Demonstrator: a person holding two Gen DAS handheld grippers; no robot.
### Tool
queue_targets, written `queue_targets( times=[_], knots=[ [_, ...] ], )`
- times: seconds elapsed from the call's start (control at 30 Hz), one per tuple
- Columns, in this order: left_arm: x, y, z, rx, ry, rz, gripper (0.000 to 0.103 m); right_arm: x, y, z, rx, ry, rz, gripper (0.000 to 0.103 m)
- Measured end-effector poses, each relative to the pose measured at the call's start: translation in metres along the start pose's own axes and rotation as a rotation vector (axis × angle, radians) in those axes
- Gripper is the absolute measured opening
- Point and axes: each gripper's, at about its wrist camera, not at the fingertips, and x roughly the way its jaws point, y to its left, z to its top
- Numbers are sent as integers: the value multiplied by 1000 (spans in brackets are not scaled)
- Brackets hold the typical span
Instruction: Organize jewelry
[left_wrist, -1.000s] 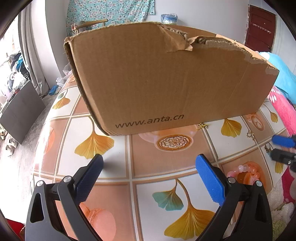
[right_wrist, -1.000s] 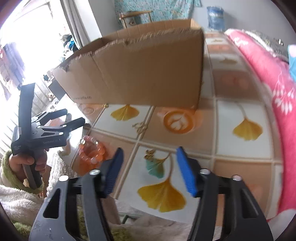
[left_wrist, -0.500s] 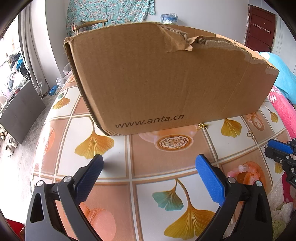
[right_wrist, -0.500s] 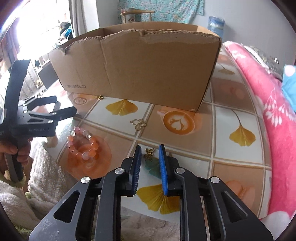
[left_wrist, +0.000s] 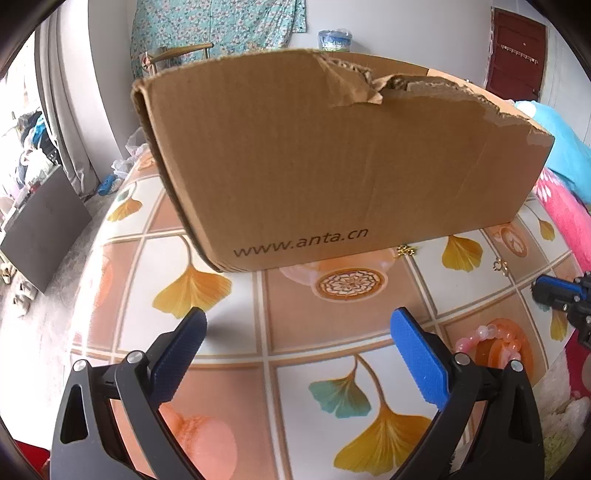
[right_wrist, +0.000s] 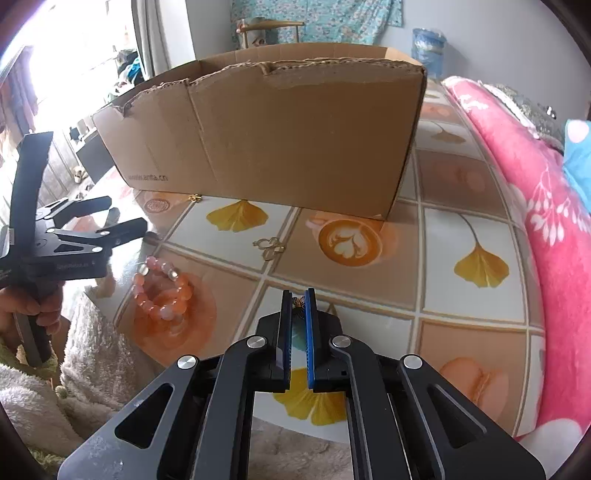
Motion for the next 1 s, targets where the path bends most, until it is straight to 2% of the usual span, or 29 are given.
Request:
queue_targets(
  times=[0.13,0.23,0.37,0.5,0.57,0.83,1.0],
  knots=[
    [-21,-4,4,22,-71,-31,96,-1,-9,0,10,-8,-7,4],
    [-40,-16,12,33,-122,-128,91,1,-11,-2,19,-15,-13,4],
    [-46,-47,21,96,-130,-238,83,0,-19,-3,35,-24,-7,4],
    [-39,-91,25,185,-97,-328,71,0,-24,-3,39,-32,6,4],
    [-31,-104,28,216,-74,-350,61,-1,-22,-5,40,-37,13,4],
    [3,-130,33,291,55,-384,37,0,-28,-5,50,-50,45,4],
    [10,-135,36,317,86,-393,31,1,-30,-5,54,-58,56,4]
  ],
)
